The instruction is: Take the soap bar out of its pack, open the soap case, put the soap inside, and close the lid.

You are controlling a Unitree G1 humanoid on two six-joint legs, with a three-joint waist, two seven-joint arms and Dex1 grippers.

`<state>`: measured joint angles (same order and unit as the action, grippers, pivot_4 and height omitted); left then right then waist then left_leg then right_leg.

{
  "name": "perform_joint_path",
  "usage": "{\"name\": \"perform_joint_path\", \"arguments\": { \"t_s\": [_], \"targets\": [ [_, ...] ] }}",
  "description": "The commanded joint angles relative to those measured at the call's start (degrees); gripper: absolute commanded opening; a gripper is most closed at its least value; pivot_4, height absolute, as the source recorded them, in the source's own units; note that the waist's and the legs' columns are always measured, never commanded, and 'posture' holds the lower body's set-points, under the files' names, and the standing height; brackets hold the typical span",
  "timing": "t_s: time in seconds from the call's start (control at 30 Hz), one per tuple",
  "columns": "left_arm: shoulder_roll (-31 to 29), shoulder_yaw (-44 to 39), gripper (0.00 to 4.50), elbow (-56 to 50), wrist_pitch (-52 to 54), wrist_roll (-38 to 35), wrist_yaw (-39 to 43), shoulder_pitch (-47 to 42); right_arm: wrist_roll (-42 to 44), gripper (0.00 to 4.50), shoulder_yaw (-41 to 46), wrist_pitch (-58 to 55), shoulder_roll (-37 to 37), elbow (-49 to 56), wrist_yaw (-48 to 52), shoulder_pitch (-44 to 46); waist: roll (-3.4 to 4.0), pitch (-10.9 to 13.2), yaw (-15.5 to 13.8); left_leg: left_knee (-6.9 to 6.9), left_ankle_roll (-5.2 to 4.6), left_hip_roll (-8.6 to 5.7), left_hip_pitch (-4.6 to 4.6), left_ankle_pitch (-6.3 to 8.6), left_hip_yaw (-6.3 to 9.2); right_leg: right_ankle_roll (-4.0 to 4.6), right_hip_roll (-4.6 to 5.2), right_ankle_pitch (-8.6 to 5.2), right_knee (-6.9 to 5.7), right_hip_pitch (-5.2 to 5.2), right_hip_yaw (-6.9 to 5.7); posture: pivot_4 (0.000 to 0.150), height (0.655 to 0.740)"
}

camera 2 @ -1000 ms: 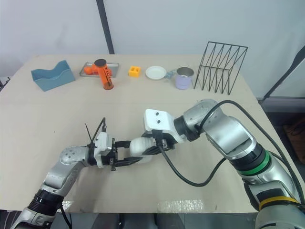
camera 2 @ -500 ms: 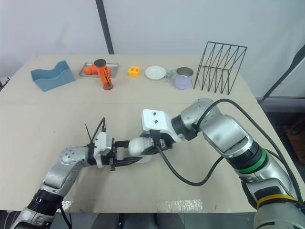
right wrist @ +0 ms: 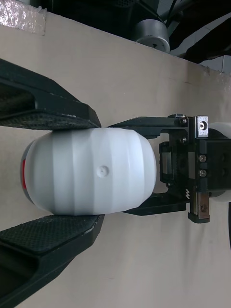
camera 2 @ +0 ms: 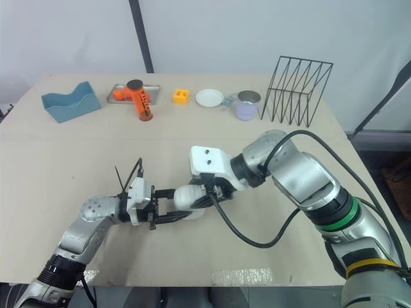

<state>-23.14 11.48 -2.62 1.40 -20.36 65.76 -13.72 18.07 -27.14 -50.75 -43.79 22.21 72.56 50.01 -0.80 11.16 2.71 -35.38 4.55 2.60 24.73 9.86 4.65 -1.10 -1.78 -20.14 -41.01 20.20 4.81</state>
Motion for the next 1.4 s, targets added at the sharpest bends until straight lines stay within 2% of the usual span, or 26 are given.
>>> {"name": "perform_joint_path", "arguments": {
  "t_s": [0.03,1.4],
  "targets": [
    [0.12,0.37,1.97,-1.66,-1.42,-0.39,0.66,-0.34,0.21,1.85,-1.8,-2.43,-0.65,-0.93,0.79,0.19,0.0,0.0,0.0,0.0,0.0,0.0,0.0,0.0,0.0,0.0,0.0,0.0,0.0,0.0,0.0,0.15,0.74],
    [0.26,0.67,1.97,-1.04,-1.45,-0.56,1.38,-1.2,-2.73,1.85,-7.83,-5.23,-0.3,0.88,1.35,3.27,0.0,-0.01,-0.01,0.02,0.0,-0.01,-0.01,0.0,0.01,-0.21,0.01,-0.12,0.03,-0.01,0.0,0.15,0.74]
  ]
}}
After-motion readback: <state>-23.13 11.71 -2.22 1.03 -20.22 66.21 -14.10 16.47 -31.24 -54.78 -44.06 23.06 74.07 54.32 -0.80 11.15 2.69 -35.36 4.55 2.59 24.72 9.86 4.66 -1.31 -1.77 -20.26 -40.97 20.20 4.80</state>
